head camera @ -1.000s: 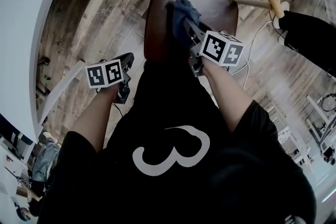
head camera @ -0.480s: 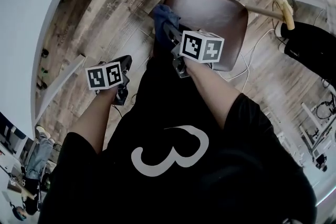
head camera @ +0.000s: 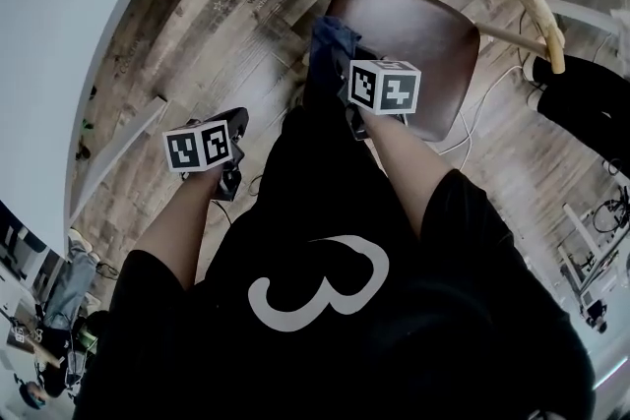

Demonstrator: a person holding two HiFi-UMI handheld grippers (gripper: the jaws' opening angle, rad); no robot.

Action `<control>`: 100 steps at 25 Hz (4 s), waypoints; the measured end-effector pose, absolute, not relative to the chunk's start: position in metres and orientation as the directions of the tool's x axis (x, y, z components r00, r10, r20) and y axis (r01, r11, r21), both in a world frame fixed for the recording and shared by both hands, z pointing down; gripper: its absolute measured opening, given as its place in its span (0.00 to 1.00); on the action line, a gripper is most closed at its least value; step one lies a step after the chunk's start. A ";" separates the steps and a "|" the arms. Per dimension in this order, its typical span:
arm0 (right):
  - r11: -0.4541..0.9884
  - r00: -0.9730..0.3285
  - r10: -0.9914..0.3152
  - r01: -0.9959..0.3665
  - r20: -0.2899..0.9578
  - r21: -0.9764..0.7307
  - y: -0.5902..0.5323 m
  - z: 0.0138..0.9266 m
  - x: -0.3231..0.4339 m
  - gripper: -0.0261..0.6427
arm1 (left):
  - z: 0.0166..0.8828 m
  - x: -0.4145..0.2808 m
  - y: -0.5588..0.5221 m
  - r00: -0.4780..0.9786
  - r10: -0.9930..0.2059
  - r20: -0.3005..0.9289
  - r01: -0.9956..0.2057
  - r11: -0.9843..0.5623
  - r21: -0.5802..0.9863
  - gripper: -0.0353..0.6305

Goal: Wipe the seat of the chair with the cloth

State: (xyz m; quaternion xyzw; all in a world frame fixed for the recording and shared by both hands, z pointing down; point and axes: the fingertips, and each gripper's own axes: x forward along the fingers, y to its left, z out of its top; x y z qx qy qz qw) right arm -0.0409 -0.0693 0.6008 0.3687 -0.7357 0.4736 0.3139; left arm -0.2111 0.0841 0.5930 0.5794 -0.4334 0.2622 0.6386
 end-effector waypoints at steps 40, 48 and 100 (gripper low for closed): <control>-0.014 -0.161 -0.361 -0.984 0.919 -0.178 -0.020 0.629 0.237 0.13 | 0.590 -0.115 0.048 0.523 -0.020 0.852 -0.852 -0.044 0.522 0.07; -0.085 -0.098 -0.346 -0.987 0.933 -0.136 0.006 0.632 0.293 0.13 | 0.590 -0.095 0.060 0.524 0.004 0.852 -0.850 -0.070 0.523 0.07; 0.192 -0.600 -0.253 -0.800 0.759 -0.569 0.026 0.601 -0.054 0.13 | 0.611 -0.206 0.117 0.507 -0.069 0.859 -0.854 0.089 0.512 0.07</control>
